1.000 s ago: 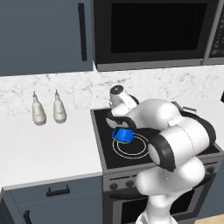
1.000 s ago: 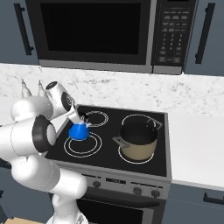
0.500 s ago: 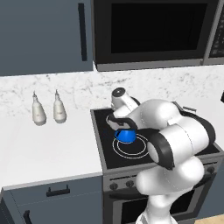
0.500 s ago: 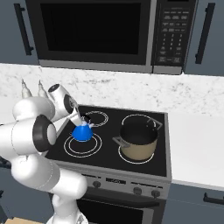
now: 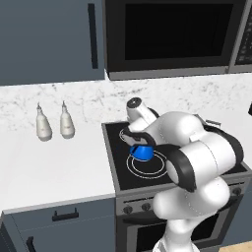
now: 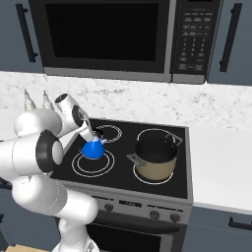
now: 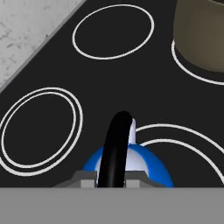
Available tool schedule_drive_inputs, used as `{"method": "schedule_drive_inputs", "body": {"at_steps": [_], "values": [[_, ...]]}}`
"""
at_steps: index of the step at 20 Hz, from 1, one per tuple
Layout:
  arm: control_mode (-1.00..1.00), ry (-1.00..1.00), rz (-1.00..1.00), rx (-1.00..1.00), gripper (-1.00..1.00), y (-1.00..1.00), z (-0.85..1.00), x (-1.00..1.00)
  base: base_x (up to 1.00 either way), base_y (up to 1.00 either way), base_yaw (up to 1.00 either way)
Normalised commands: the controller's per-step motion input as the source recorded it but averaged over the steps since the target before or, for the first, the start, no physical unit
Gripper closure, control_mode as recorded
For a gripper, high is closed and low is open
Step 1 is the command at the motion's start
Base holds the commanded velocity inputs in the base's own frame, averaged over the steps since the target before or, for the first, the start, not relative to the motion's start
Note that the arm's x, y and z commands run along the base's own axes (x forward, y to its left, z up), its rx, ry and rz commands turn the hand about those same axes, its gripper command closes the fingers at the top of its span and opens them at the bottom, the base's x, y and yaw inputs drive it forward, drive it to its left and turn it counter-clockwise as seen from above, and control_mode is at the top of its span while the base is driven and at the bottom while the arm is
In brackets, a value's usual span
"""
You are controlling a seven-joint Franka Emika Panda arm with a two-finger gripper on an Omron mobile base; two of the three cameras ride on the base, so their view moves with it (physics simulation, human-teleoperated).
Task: Pick the kettle from the counter and place it on a stove burner. Then turn the burner on.
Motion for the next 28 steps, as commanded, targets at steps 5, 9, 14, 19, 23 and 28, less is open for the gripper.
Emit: {"method": "schedule_drive_inputs", "body": {"at_steps": [5,9,14,19,23,28], "values": [[-1.00,0.02,-0.01,0.00,1.00,-0.12,0.00,-0.07,0.00,0.00,0.00],[-1.00,0.05,-0.01,-0.03,1.00,-0.09,0.00,-0.04,0.00,0.00,0.00],[-1.00,0.11,0.00,-0.01,1.00,0.00,0.00,0.01,0.00,0.00,0.00],[-1.00,0.16,0.00,-0.05,1.00,-0.18,0.00,-0.08,0.00,0.00,0.00],[-1.00,0.01,0.00,-0.10,1.00,-0.01,-0.07,-0.23,0.00,0.00,0.00],[-1.00,0.00,0.00,-0.07,1.00,-0.03,-0.04,-0.47,0.00,0.00,0.00]]}}
